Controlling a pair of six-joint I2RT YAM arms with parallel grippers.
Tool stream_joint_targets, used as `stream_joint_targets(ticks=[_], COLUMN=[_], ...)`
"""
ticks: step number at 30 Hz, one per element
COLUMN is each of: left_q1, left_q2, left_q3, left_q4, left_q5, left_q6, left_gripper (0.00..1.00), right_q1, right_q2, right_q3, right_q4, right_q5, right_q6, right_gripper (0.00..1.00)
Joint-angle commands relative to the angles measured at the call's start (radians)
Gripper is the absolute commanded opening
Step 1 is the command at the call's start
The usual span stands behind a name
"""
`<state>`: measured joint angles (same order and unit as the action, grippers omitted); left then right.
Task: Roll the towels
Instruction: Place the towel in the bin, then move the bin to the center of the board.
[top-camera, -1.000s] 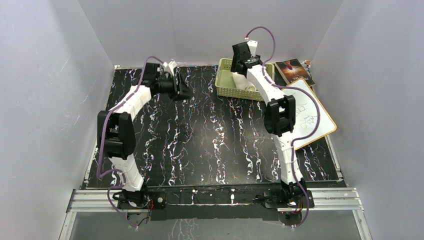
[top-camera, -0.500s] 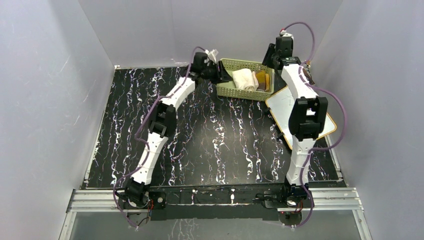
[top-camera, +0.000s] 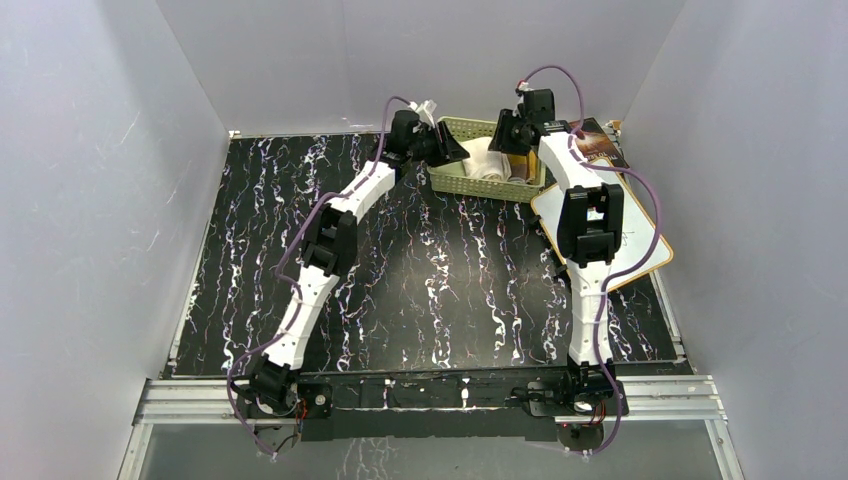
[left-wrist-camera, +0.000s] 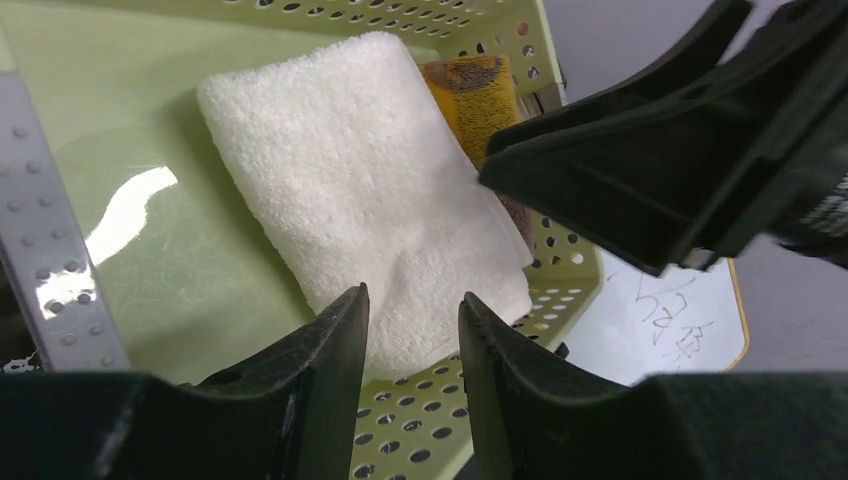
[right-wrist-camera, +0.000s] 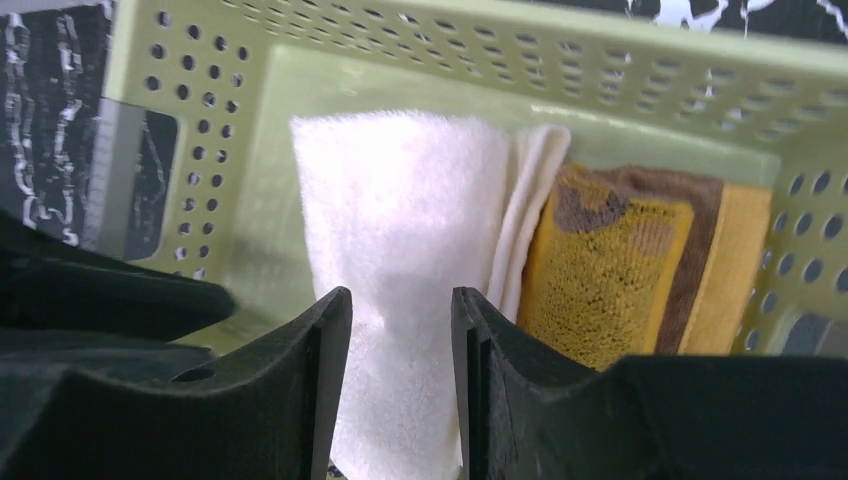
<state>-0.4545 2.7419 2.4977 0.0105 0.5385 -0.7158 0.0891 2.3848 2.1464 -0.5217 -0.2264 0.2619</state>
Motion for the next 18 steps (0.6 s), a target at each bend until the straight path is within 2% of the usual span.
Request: stream_joint_targets(ticks=[1, 6, 10, 18], left_q1=[-0.007, -0.007, -0.007, -0.009], left_q2=[0.027, 0.009, -0.086, -0.473], left_q3=[-0.010, -0.057, -0.212, -0.828], left_q4=[0.002, -0.065, -0.123, -0.047], left_q5=[-0.027, -0.037, -0.059, -0.113], left_q6=[0.004, 0.036, 0.098, 0.181], left_gripper=[0.38, 0.37, 0.36, 0.38], right_q1=[-0.008, -0.006, 0.009, 0.086], right_q2=[0.004, 0.002, -0.053, -0.321], right_q3=[0.077, 0.053, -0.058, -0.385], right_q4=[0.020, -0.004, 0.025, 0.139], right_q5=[-0.066, -0.066, -0.050, -0.013], right_q6=[-0.023, -0.047, -0.062, -0.061], right_gripper=[0.39, 0.39, 0.39, 0.42])
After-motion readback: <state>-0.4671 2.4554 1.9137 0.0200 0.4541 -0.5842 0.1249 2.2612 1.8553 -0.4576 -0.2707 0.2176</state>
